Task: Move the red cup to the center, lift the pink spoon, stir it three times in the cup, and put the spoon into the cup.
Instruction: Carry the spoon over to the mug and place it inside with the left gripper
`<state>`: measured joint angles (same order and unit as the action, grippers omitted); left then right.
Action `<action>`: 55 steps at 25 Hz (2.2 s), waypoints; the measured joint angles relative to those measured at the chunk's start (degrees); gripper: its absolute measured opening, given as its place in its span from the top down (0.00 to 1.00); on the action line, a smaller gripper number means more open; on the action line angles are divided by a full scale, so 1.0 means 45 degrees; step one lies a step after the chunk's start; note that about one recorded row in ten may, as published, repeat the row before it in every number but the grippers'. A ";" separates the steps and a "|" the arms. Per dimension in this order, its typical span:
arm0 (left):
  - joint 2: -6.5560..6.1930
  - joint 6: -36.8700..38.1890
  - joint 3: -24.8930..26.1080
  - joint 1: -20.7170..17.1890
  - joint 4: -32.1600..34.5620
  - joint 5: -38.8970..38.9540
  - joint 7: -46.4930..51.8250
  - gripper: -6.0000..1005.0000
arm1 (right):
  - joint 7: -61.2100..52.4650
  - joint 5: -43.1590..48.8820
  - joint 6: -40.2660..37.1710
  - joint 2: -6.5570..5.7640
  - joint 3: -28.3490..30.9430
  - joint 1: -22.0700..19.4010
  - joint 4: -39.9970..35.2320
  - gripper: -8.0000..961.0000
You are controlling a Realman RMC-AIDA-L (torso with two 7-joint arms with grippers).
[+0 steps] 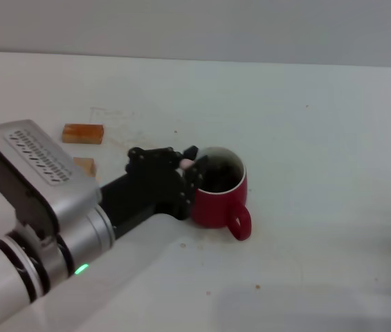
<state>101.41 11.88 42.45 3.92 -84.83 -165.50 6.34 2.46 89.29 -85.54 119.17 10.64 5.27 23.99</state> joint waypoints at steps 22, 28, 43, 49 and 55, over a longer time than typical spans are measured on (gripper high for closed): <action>-0.0056 -0.0612 -0.0018 -0.1058 -0.0554 0.0000 -0.0672 0.85 | 0.0000 0.0037 0.0013 0.0020 0.0000 0.0098 0.0009 0.99; 0.0263 -0.0613 0.0064 -0.0344 -0.0188 0.0000 -0.0762 0.85 | 0.0000 0.0043 0.0049 0.0021 0.0000 0.0096 0.0022 0.99; 0.0433 -0.0605 -0.0741 -0.0286 -0.0765 -0.0001 -0.0814 0.85 | 0.0000 0.0043 0.0049 0.0039 -0.0001 0.0047 0.0000 0.99; 0.0418 -0.0610 -0.0552 -0.0774 -0.0807 -0.0001 -0.1091 0.85 | 0.0000 0.0042 0.0050 0.0030 -0.0004 0.0080 0.0001 0.99; 0.0639 -0.0610 -0.0315 -0.0355 -0.0440 -0.0001 -0.1113 0.85 | 0.0000 0.0042 0.0028 0.0022 -0.0151 0.0074 0.0002 0.99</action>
<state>104.29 9.13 41.04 2.33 -86.81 -165.50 1.33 2.46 89.48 -85.41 119.27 9.96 5.60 24.00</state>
